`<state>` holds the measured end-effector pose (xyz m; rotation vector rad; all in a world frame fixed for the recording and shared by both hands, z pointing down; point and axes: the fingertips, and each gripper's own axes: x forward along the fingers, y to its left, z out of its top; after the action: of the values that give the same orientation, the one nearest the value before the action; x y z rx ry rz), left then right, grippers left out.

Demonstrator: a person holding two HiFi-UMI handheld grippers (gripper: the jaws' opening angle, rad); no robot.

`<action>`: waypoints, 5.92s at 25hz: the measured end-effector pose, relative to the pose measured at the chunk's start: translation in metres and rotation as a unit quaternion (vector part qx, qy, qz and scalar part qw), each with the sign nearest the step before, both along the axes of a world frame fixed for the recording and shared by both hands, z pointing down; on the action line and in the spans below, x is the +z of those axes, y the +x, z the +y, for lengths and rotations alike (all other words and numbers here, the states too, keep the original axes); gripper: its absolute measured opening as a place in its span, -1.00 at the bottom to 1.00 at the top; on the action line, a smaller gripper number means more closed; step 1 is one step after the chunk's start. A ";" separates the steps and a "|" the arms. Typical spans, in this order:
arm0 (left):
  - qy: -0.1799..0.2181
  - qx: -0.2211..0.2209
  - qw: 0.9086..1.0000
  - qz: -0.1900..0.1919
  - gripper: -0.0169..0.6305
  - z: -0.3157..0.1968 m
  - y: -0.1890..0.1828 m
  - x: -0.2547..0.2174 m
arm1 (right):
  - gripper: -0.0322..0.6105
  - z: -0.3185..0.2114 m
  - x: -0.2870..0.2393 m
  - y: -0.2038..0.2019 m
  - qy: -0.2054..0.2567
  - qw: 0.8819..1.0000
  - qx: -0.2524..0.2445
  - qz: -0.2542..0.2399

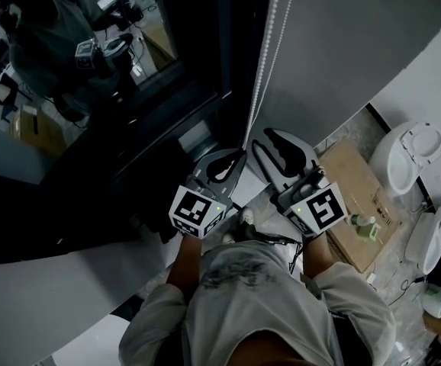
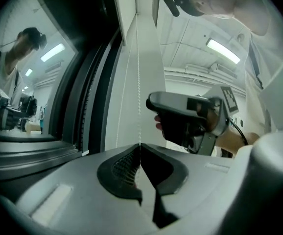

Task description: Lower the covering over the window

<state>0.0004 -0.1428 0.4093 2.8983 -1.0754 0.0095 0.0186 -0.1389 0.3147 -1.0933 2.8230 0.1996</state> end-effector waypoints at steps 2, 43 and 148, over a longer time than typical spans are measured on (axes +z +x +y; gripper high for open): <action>-0.008 0.000 1.000 0.001 -0.90 0.002 -0.001 0.006 | -0.54 -0.004 -0.005 -0.002 0.007 1.000 -0.003 0.002; 0.077 0.003 0.994 0.081 -0.65 0.016 -0.021 -0.097 | -0.85 0.011 0.064 -0.034 -0.067 0.997 -0.042 0.024; 0.090 0.030 0.991 0.099 -0.63 0.012 -0.003 -0.122 | -0.85 0.013 0.077 -0.030 -0.085 0.995 -0.010 0.047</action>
<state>-0.0024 -0.1308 0.2874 3.0055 -1.0042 -0.3842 -0.0113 -0.1260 0.3917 -1.1134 2.9803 0.0071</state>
